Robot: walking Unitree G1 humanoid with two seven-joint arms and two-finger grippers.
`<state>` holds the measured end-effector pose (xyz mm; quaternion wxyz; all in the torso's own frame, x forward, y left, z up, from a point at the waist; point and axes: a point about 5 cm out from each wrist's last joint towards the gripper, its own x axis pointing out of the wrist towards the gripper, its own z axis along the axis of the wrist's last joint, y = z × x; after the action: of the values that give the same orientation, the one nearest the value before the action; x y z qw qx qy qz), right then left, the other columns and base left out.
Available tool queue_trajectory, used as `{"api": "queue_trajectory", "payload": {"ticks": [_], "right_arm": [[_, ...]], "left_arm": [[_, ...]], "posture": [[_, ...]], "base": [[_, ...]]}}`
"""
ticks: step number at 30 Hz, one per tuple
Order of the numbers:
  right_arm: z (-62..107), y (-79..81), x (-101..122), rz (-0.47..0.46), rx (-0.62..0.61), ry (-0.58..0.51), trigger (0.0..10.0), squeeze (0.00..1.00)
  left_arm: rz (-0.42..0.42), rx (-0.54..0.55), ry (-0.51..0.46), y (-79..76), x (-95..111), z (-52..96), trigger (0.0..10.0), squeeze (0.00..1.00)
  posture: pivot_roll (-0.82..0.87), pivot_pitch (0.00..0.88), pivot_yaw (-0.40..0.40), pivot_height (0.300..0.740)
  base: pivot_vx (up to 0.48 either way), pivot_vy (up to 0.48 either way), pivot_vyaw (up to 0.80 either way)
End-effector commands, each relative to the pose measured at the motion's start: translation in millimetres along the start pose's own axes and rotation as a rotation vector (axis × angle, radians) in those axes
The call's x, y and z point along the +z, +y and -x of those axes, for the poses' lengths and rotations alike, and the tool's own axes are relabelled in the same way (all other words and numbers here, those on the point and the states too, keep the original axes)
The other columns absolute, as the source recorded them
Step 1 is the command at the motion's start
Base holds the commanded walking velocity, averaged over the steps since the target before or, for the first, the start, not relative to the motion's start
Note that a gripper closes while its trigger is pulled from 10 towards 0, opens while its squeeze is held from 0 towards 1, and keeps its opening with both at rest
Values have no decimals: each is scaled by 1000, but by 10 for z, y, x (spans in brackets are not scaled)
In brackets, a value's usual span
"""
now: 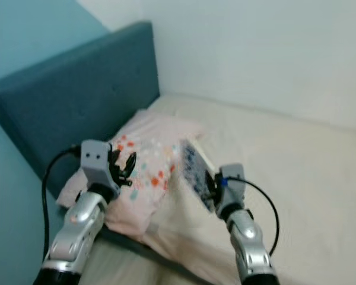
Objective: Clean up the room
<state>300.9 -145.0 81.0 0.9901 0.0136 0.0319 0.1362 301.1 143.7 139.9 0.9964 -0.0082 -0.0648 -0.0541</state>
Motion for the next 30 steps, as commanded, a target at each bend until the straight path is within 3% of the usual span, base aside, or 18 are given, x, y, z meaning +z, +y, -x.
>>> {"api": "queue_trajectory", "payload": {"ticks": [1,6,19,30], "right_arm": [[-29,84,38,-21,29,-21,10000,0],[-22,74,34,-23,32,-16,10000,0],[-12,70,42,-36,92,22,10000,0],[71,-30,1,-29,153,93,10000,0]], "left_arm": [[-12,14,18,44,-40,25,10000,0],[-17,21,26,46,-53,30,10000,0],[-5,51,32,103,-80,56,10000,0],[-6,-32,61,33,-128,105,10000,0]], "posture": [[63,0,-34,740],[63,0,-35,740],[56,0,-42,740],[49,0,-36,695]], "base": [[368,0,0],[304,0,0],[0,0,0],[0,0,0]]}}
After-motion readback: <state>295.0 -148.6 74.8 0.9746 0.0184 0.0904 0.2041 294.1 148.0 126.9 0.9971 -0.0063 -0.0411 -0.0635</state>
